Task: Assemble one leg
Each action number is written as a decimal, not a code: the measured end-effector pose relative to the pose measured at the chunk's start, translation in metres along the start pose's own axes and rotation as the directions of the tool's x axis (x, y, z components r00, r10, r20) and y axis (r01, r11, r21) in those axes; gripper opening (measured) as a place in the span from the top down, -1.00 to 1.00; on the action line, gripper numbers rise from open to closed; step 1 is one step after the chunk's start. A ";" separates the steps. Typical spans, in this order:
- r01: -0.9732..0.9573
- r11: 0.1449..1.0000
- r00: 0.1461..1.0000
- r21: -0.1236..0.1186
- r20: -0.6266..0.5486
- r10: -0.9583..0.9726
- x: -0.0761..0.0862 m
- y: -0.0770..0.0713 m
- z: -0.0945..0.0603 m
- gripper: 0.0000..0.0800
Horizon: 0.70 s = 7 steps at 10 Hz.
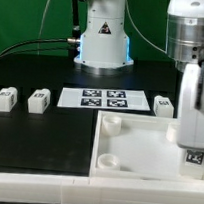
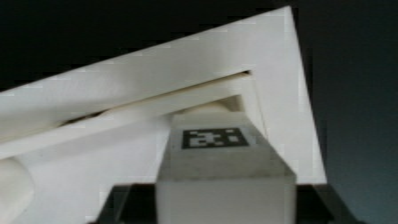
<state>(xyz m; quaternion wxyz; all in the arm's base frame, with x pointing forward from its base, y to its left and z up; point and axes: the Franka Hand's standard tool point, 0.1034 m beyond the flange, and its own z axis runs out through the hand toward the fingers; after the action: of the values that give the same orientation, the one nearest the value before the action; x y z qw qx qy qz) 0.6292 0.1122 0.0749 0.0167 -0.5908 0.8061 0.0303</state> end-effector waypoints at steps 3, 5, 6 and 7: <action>0.026 1.000 1.000 -0.003 0.002 -0.026 -0.001 0.001 0.001 0.09; 0.031 1.000 1.000 -0.003 0.003 -0.031 -0.001 0.002 0.001 -0.39; 0.034 0.999 0.999 -0.003 0.003 -0.034 -0.001 0.002 0.001 -0.58; 0.035 0.999 0.999 -0.003 0.003 -0.035 -0.001 0.002 0.001 -0.58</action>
Offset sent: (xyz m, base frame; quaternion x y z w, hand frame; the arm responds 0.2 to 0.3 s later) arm 0.0000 0.0000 0.0000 0.0000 0.0000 0.0000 1.0000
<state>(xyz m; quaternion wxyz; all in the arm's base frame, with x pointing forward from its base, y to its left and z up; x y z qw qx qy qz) 0.6280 0.1142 0.0739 0.0173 -0.6049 0.7955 0.0320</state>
